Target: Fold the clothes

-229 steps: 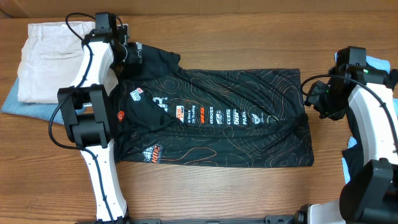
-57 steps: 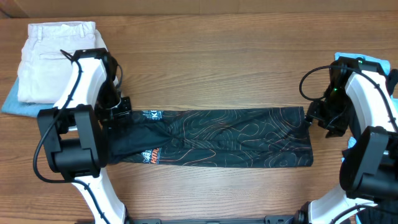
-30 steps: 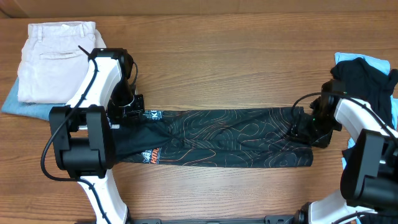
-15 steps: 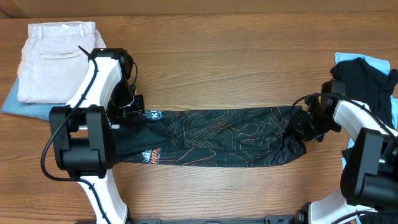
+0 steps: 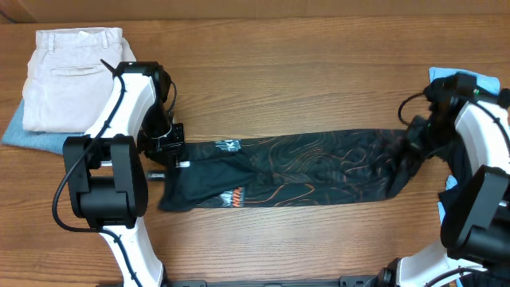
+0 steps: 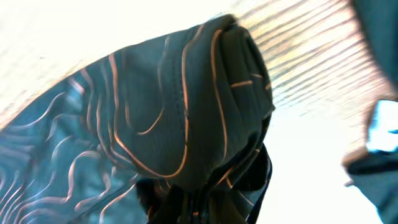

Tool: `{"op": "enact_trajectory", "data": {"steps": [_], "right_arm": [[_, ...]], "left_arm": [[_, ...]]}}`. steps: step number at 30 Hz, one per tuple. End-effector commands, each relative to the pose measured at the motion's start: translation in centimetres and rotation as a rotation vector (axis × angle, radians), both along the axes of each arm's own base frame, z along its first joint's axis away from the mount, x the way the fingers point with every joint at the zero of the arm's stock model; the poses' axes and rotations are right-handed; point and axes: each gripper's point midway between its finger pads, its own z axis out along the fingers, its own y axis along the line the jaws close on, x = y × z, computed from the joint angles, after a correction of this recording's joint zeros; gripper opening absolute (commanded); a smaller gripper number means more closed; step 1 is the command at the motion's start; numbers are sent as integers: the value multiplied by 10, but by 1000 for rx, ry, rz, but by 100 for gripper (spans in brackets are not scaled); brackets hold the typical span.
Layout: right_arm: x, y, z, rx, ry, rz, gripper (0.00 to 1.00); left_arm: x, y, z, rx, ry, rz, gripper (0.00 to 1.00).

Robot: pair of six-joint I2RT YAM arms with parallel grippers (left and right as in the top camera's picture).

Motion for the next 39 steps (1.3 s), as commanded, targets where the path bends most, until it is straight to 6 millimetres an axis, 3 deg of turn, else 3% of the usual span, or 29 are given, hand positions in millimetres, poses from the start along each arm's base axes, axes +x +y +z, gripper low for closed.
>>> {"op": "enact_trajectory", "data": {"steps": [1,11,22,29,39], "right_arm": [[12,15,18,-33,-15,58,4],[3,137,19,5,41,348,4],[-9,234,18,32,-12,499,4],[-8,264,19,45,-72,556,4],[-11,277,20,83,-79,579,4]], "left_arm": [[0,-2,7,-9,-23,7,19],[2,-3,6,-16,-32,10,22],[4,-3,6,-16,-38,9,22],[4,-3,6,-16,-37,8,21],[4,-3,6,-16,-37,9,21]]}}
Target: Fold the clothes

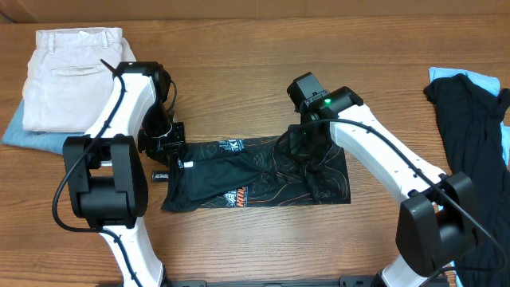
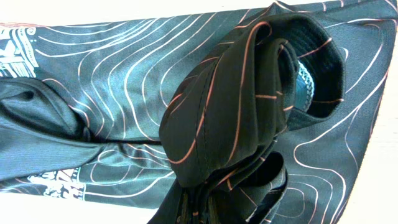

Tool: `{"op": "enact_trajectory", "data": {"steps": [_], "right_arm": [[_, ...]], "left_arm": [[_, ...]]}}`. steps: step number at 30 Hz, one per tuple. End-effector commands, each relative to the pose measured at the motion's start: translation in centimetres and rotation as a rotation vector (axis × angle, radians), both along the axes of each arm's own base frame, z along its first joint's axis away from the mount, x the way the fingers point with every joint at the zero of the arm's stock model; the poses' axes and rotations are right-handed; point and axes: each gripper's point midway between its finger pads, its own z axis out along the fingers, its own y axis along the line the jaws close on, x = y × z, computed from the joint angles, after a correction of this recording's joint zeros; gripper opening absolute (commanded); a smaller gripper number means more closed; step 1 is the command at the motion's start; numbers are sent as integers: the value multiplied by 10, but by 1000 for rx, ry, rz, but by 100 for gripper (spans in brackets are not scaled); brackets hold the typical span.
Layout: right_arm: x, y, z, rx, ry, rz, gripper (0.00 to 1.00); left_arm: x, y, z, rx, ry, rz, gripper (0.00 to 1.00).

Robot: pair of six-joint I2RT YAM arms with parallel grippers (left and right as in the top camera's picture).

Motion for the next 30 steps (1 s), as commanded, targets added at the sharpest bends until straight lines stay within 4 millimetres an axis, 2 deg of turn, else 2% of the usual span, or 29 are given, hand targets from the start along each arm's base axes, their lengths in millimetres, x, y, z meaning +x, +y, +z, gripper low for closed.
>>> {"op": "enact_trajectory", "data": {"steps": [1,11,12,15,19,22,25,30], "right_arm": [[3,12,5,43,-11,7,4],[2,15,6,44,-14,19,4],[1,16,6,44,-14,22,8],[0,19,6,48,-13,33,28],[-4,29,7,99,-7,142,33],[-4,29,7,99,-10,155,33],[-1,21,6,71,-19,143,34],[1,-3,4,-15,-10,90,36]], "left_arm": [[0,-1,7,-7,-23,5,21],[0,-1,7,-7,-23,5,21],[0,-1,7,-7,-23,5,21],[0,-1,7,-7,-23,5,21],[0,-1,7,-7,-23,5,21],[0,-1,7,-7,-23,5,21],[0,-1,7,-7,-22,5,21],[-1,-1,8,-7,-18,5,21]]}}
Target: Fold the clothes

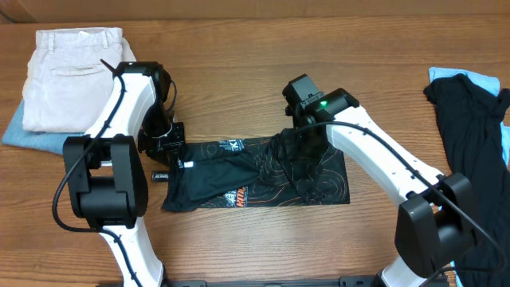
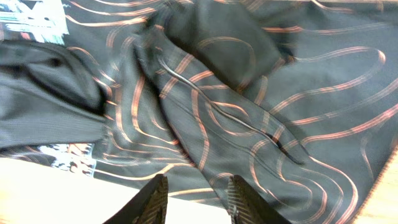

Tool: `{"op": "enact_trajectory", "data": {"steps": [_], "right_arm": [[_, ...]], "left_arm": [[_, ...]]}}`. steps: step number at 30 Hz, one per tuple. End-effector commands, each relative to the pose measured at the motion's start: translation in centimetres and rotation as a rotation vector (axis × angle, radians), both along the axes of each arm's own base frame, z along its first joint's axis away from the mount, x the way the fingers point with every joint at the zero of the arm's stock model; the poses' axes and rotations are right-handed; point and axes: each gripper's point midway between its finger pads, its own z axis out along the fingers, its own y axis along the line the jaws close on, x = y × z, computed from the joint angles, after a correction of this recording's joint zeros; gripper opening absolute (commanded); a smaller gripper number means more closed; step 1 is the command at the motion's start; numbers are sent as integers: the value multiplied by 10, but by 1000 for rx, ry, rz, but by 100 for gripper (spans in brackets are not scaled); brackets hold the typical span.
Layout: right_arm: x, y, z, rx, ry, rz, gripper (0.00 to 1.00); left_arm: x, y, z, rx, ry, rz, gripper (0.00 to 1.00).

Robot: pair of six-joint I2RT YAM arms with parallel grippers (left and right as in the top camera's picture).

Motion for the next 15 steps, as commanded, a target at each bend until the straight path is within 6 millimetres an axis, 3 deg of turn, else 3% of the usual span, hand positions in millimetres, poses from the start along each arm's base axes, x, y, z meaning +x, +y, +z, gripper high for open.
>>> {"op": "enact_trajectory", "data": {"steps": [1,5,15], "right_arm": [[10,-20,3,-75,-31,-44,36],[7,-36,-1,-138,-18,-77,38],[-19,-36,-39,-100,69,-73,39]], "left_arm": [[-1,-1,8,-7,-19,5,21],[0,-1,8,-7,-20,5,21],[0,-1,8,-7,-19,5,22]]}}
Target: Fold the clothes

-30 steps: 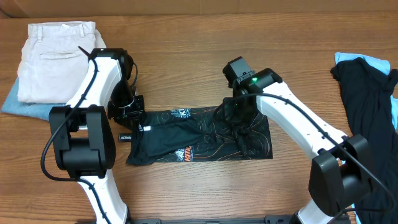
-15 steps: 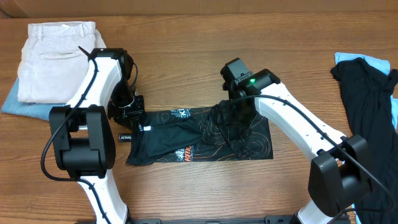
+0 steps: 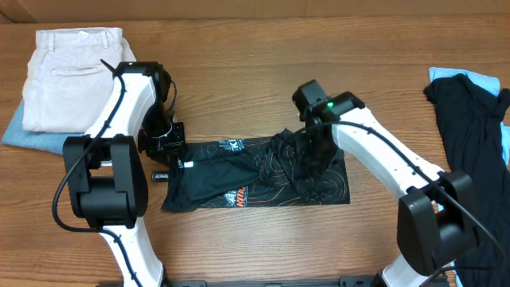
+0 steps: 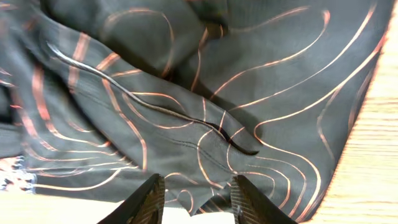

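A dark garment [image 3: 255, 174] with orange wavy lines lies folded over itself mid-table, its right half doubled and rumpled. My right gripper [image 3: 317, 150] hovers over that rumpled fold, and in the wrist view it [image 4: 200, 194] stands open with the fabric [image 4: 205, 93] below and nothing between its fingers. My left gripper [image 3: 163, 155] rests at the garment's left end, its jaws hidden under the arm.
Folded beige shorts [image 3: 70, 76] lie on a blue cloth [image 3: 20, 131] at the back left. A black garment [image 3: 470, 151] over a blue one [image 3: 454, 76] lies at the right edge. Bare wooden table [image 3: 255, 239] runs along the front.
My right gripper has shifted a little to the right over the doubled part of the garment and remains open. The garment and left arm have not moved.
The garment lay stretched across the table with my right gripper shut on its right end. Then that end was over the middle, still held. Then the gripper was open above the doubled cloth, where it stays.
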Tool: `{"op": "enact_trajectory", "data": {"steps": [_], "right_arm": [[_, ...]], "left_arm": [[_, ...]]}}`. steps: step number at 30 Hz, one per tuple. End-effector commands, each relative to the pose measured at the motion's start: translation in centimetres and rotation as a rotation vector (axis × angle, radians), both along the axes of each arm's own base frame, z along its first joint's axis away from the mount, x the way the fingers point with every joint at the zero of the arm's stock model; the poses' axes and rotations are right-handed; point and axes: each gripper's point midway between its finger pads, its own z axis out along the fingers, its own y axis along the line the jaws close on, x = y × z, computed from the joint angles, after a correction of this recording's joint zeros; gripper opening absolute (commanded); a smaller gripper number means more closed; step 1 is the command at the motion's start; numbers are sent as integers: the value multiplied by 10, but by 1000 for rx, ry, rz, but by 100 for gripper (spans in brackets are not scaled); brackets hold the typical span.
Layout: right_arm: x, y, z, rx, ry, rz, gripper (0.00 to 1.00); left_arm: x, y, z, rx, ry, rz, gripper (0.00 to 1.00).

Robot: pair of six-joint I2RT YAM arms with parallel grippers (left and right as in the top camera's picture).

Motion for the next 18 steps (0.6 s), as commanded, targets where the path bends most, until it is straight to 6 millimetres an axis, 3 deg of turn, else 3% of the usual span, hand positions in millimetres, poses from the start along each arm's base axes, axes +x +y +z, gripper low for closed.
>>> {"op": "enact_trajectory", "data": {"steps": [1,5,18], "right_arm": [[-10,-4,-16,-4,28,-8,39],[-13,-9,-30,-10,24,-36,39],[-14,-10,-31,-12,27,-36,40]], "left_arm": [[0,-1,8,-6,-19,5,22],[0,-1,8,-6,-19,5,22],[-2,-1,8,-6,-12,5,22]]}}
